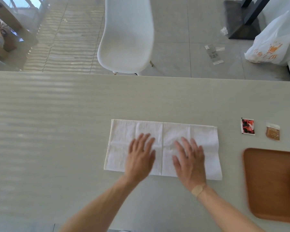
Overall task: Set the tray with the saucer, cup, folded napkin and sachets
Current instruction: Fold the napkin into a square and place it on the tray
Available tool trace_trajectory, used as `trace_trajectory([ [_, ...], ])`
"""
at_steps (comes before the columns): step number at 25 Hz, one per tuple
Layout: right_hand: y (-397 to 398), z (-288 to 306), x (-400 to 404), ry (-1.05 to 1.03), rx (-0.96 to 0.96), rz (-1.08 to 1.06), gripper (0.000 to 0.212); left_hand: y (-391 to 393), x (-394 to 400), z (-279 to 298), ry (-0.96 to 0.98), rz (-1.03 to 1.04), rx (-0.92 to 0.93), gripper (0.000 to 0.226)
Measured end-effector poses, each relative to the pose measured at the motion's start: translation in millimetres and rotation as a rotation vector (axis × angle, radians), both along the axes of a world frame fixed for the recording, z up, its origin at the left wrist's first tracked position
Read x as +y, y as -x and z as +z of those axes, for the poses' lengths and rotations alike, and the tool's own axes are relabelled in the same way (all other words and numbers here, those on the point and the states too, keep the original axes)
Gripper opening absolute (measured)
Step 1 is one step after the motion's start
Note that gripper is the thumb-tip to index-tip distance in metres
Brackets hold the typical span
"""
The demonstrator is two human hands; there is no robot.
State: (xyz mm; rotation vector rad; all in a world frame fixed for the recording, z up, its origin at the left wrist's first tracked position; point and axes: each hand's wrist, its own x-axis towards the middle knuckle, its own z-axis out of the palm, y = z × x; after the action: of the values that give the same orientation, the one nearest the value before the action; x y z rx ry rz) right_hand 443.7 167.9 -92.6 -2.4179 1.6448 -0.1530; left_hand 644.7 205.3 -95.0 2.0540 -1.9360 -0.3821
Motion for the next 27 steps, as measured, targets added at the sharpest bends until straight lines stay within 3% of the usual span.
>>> trace_trajectory([
  [2, -14.4, -9.8, 24.8, -0.074, 0.076, 0.059, 0.056, 32.9, 17.9, -11.3, -0.059, -0.132, -0.046, 0.05],
  [9, -5.7, -32.0, 40.6, -0.186, 0.207, 0.0, 0.065, 31.2, 32.8, -34.7, -0.209, -0.178, -0.183, 0.057],
  [18, 75.7, -26.3, 38.1, -0.244, 0.197, -0.299, 0.079, -68.5, 75.5, -35.7, -0.206, 0.108, -0.236, 0.066],
  [24, 81.8, -24.4, 37.2, -0.325, 0.224, -0.346, 0.077, -86.6, 79.0, -30.0, -0.292, 0.131, -0.219, 0.071],
  [27, 62.1, -17.2, 30.9, -0.201, 0.192, -0.296, 0.071, -76.0, 64.5, -19.5, -0.227, 0.138, -0.239, 0.07],
])
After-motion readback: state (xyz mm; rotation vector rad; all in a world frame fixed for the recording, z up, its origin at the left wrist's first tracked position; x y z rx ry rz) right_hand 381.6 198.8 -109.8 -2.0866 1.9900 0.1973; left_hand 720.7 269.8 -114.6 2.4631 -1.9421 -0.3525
